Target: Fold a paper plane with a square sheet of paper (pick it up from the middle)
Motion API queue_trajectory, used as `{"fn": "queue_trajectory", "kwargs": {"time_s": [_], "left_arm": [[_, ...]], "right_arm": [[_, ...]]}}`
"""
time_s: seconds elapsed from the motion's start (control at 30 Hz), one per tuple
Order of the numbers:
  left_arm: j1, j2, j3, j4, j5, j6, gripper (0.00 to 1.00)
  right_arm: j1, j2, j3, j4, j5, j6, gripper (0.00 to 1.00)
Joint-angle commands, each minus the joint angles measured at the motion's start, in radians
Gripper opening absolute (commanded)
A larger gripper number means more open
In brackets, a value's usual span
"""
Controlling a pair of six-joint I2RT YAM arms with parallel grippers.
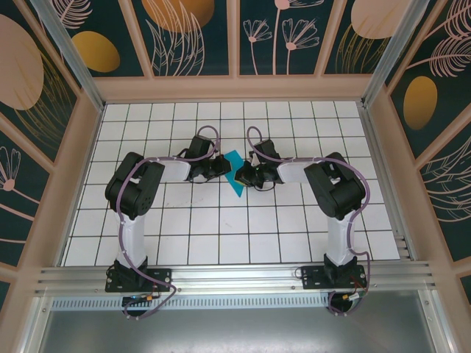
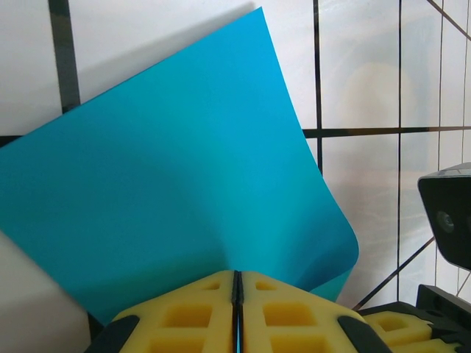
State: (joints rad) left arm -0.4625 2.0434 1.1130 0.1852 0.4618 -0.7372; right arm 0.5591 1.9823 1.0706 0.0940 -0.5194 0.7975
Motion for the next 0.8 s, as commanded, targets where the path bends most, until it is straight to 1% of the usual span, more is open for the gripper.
{"fn": "queue_trajectory", "kwargs": {"time_s": [0.0,0.07,0.17,0.27,0.47,0.77], "left_arm": [[-0.005,-0.023,0.025,-0.012,-0.024,0.025,0.12],[-0.006,-0.071,0.009,0.011,-0.048,0.016,0.14],[-0.004,-0.128,-0.04,0.04,-0.093,-0.003,0.15],[-0.004,-0.13,-0.07,0.032,-0.136,-0.01,0.13],[-0.005,-0.043,-0.038,0.033,-0.1,-0.022,0.12],[-0.005,0.003,-0.001,0.007,-0.089,-0.008,0.12]], "right_arm": [[0.009,-0.063,-0.002,-0.033,0.041,-0.028,0.09],[0.011,-0.075,-0.01,-0.037,0.052,-0.026,0.09],[0.018,-0.093,-0.022,-0.041,0.065,-0.021,0.09],[0.019,-0.098,-0.027,-0.05,0.068,-0.028,0.09],[0.023,-0.076,-0.009,-0.07,0.058,-0.055,0.09],[0.023,-0.049,0.012,-0.063,0.054,-0.064,0.1]]}}
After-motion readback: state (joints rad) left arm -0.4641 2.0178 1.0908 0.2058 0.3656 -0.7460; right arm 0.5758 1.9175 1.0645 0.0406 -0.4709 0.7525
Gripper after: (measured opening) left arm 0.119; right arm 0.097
